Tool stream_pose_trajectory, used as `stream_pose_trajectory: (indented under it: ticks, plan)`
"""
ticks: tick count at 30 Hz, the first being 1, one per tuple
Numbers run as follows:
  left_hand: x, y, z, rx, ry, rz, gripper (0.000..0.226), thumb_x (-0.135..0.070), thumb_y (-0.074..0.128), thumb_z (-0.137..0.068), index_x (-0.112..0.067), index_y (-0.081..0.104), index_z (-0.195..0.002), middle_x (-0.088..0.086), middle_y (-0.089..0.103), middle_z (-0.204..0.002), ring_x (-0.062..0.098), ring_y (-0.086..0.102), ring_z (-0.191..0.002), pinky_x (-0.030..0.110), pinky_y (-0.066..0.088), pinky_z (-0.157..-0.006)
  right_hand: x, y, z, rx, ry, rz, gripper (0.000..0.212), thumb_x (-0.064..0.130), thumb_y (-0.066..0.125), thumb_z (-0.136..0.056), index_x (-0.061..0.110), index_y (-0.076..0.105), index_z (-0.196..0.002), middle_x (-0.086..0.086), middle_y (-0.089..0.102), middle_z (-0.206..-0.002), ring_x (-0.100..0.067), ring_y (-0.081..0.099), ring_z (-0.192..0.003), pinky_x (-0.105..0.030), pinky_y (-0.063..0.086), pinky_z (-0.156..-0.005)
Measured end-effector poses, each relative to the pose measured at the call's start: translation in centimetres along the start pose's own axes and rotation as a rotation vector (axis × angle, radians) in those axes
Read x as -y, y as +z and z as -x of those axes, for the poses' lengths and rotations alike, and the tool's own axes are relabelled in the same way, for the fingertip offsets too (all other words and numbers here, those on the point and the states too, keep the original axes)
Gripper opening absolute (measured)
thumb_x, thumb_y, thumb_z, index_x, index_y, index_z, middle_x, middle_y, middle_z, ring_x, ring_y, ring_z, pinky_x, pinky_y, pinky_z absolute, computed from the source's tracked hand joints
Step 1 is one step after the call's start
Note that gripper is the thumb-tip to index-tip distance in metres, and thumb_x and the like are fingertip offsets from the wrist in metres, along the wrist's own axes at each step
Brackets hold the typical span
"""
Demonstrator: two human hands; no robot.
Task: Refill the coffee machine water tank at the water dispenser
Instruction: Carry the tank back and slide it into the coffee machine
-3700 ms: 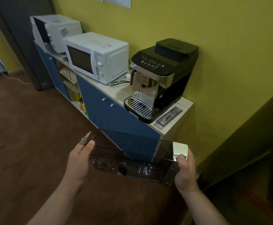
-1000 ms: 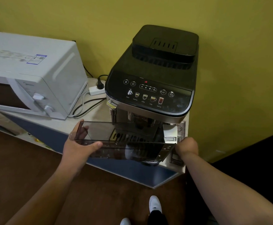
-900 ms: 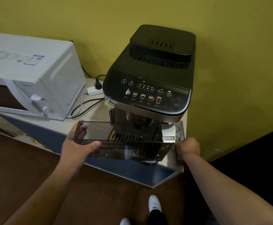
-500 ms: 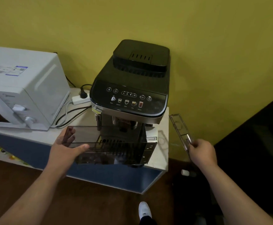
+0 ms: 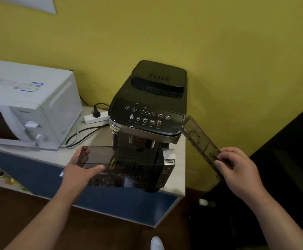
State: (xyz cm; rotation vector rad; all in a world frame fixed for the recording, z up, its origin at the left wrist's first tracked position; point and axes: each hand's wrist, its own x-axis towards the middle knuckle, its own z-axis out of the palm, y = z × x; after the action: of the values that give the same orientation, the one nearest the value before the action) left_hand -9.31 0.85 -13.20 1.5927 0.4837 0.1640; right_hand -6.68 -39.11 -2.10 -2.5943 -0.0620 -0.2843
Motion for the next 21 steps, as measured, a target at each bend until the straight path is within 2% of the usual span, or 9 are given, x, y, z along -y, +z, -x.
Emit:
stream_pose_trajectory:
  ticks: [2,5,7,11,14,16,18,21]
  plan:
    - [0.0,0.0,0.0,-0.001,0.004,0.004,0.087,-0.002,0.083,-0.070,-0.023,0.045,-0.145,-0.003,0.054,-0.144,0.017,0.047,-0.135,0.043,0.042,-0.108,2.3,0.3,-0.1,0.050,-0.098,0.001,0.009,0.010,0.073,-0.082,0.016,0.071,-0.088,0.006,0.056,-0.102,-0.008,0.051,-0.098,-0.012,0.035,-0.082]
    - [0.0,-0.1,0.0,-0.005,-0.002,0.006,0.089,-0.002,0.084,-0.069,-0.023,0.044,-0.147,-0.003,0.054,-0.144,0.017,0.047,-0.136,0.048,0.041,-0.111,5.4,2.1,-0.6,0.167,-0.221,-0.039,0.017,0.010,0.075,-0.081,0.024,0.067,-0.080,0.012,0.057,-0.099,-0.007,0.055,-0.097,-0.015,0.040,-0.085]
    - [-0.1,0.0,0.1,-0.011,-0.007,0.016,0.090,0.000,0.083,-0.069,-0.021,0.043,-0.147,-0.003,0.054,-0.144,0.017,0.047,-0.136,0.049,0.041,-0.112,7.2,3.7,-1.0,0.245,-0.277,-0.034,0.011,0.014,0.072,-0.083,0.025,0.069,-0.085,0.016,0.057,-0.103,-0.004,0.054,-0.103,-0.019,0.042,-0.091]
    - [-0.5,0.0,0.3,-0.008,-0.032,0.035,0.092,-0.001,0.085,-0.065,-0.022,0.046,-0.145,-0.006,0.055,-0.141,0.016,0.047,-0.135,0.047,0.040,-0.113,10.6,6.3,-1.8,0.305,-0.401,0.056,0.009,0.021,0.068,-0.088,0.022,0.072,-0.096,0.015,0.059,-0.113,-0.003,0.045,-0.108,-0.016,0.030,-0.094]
    - [-0.6,-0.2,0.5,0.007,-0.031,-0.013,0.095,-0.020,0.090,-0.057,-0.025,0.049,-0.142,-0.009,0.056,-0.138,0.014,0.049,-0.133,0.039,0.040,-0.111,12.9,7.8,-2.2,0.344,-0.447,0.097,0.008,0.023,0.066,-0.088,0.025,0.071,-0.094,0.014,0.061,-0.118,-0.008,0.047,-0.112,-0.019,0.034,-0.095]
    - [-0.5,-0.3,0.6,0.012,-0.048,0.004,0.101,-0.036,0.092,-0.044,-0.031,0.053,-0.138,-0.007,0.062,-0.134,0.017,0.054,-0.129,0.045,0.046,-0.108,14.2,8.7,-2.4,0.366,-0.465,0.114,0.005,0.024,0.066,-0.088,0.026,0.070,-0.090,0.015,0.062,-0.116,-0.010,0.049,-0.111,-0.024,0.040,-0.097]
    - [-0.4,-0.4,0.7,0.004,-0.069,0.061,0.105,-0.043,0.095,-0.034,-0.035,0.057,-0.131,-0.005,0.066,-0.128,0.020,0.059,-0.123,0.050,0.051,-0.102,15.4,9.5,-2.7,0.379,-0.486,0.134,0.005,0.025,0.066,-0.088,0.026,0.069,-0.085,0.014,0.063,-0.113,-0.011,0.050,-0.108,-0.028,0.044,-0.096]
    - [0.1,-0.5,0.3,-0.014,-0.061,0.065,0.120,-0.055,0.095,-0.023,-0.028,0.056,-0.133,-0.001,0.068,-0.125,0.021,0.062,-0.120,0.049,0.051,-0.102,16.4,10.7,-3.2,0.390,-0.508,0.190,0.007,0.026,0.065,-0.088,0.025,0.071,-0.085,0.011,0.065,-0.110,-0.015,0.052,-0.105,-0.032,0.046,-0.094]
